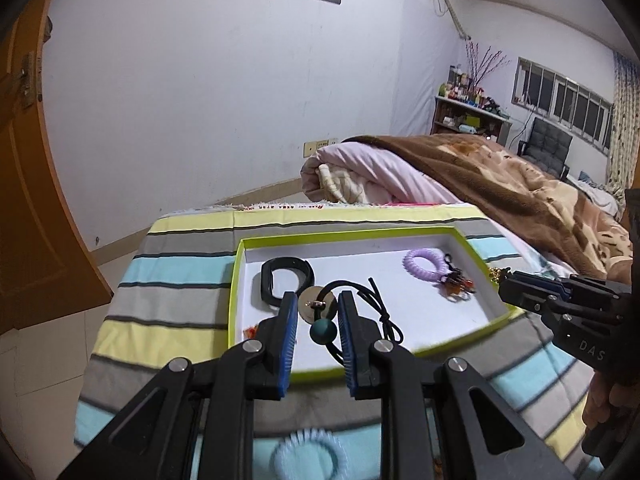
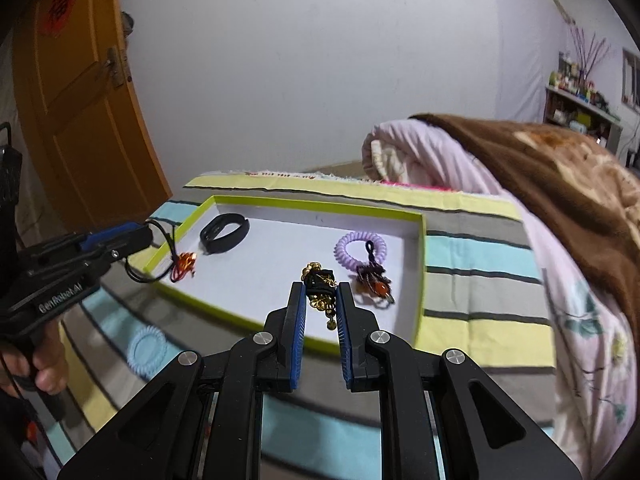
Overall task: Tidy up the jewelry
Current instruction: 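Carry the gold charm and the black cord hair tie over the green box, then open both tools to drop the charm and hair tie into the box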
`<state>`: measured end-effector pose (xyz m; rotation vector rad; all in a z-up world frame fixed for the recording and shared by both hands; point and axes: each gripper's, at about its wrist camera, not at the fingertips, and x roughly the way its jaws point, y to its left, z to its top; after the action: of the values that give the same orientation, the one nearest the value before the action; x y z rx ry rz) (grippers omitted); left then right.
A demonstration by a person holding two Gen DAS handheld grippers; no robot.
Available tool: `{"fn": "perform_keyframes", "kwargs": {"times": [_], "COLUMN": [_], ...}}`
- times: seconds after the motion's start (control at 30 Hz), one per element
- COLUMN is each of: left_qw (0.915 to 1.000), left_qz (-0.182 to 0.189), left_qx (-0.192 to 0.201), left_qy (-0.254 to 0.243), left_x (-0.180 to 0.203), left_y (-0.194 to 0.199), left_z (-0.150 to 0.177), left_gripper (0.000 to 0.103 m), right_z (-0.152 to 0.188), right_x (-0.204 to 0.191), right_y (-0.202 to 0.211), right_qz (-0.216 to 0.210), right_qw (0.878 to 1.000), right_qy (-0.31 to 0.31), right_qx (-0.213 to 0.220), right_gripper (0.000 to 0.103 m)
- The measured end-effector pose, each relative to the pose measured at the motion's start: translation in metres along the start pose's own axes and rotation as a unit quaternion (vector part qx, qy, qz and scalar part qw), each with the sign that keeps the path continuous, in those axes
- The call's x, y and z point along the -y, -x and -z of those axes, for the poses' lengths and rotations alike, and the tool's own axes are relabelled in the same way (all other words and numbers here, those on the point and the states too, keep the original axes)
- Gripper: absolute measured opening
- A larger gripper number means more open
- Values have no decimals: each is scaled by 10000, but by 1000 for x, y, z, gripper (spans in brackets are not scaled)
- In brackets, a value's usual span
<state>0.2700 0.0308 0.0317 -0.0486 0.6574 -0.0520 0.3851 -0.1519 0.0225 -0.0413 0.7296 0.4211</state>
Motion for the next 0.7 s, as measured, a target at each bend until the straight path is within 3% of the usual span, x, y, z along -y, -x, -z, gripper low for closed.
{"fn": "perform_keyframes", "kwargs": {"times": [0.33,0.7], "left_qw": [9995,9980], "left_qz": [-46,-180], "left_qx": [-326,-600], "left_qy": [4,104], "left_x": [0,-2], "left_y": [-49,-76], "left_z": [-2,8], "left_gripper": [21,22], "right_z": [-6,-1], "right_x": [11,21], "right_y": [-53,-79], "right_qz": [-48,146], "right_qw": [9988,9967], "right_qy": [-204,-259], "right_qx": [-441,-760], "right_gripper": [15,16]}}
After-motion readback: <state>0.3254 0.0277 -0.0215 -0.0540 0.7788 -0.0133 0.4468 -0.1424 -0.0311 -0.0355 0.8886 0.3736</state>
